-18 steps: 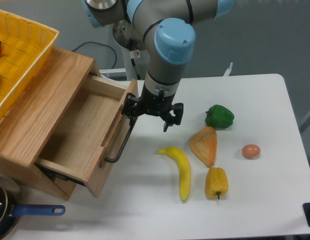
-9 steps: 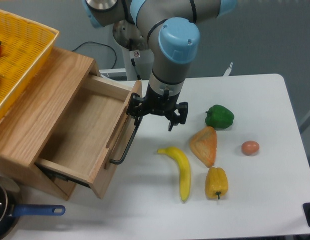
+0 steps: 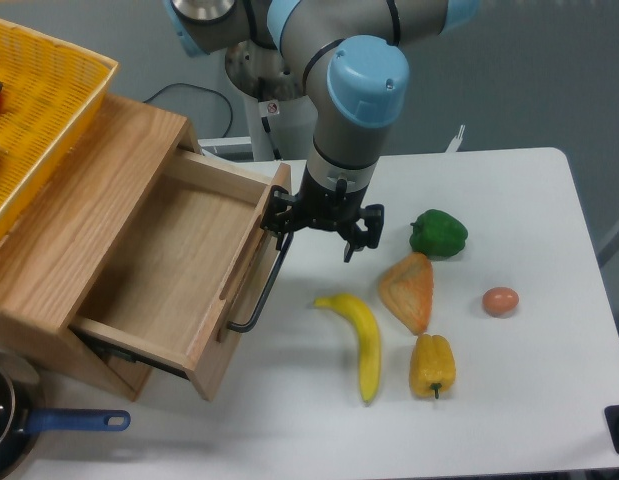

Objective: Slide the top drawer open
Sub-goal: 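Keep pulling the handle to extend the drawer further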

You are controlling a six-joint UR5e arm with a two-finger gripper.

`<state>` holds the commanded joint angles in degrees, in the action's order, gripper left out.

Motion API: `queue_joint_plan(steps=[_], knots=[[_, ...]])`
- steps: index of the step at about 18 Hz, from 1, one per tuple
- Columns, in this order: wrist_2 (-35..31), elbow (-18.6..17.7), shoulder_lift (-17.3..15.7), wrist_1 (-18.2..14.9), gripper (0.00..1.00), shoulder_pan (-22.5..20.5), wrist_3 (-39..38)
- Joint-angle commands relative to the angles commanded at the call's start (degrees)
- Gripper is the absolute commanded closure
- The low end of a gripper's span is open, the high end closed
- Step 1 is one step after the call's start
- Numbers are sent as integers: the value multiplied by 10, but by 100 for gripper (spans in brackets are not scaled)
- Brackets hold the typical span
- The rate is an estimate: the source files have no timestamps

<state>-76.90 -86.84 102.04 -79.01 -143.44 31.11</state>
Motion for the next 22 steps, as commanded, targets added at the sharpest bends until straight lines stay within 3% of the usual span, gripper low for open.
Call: queue_joint_plan(steps=[22], knots=[[0,12,6,-3,0,-20,29]])
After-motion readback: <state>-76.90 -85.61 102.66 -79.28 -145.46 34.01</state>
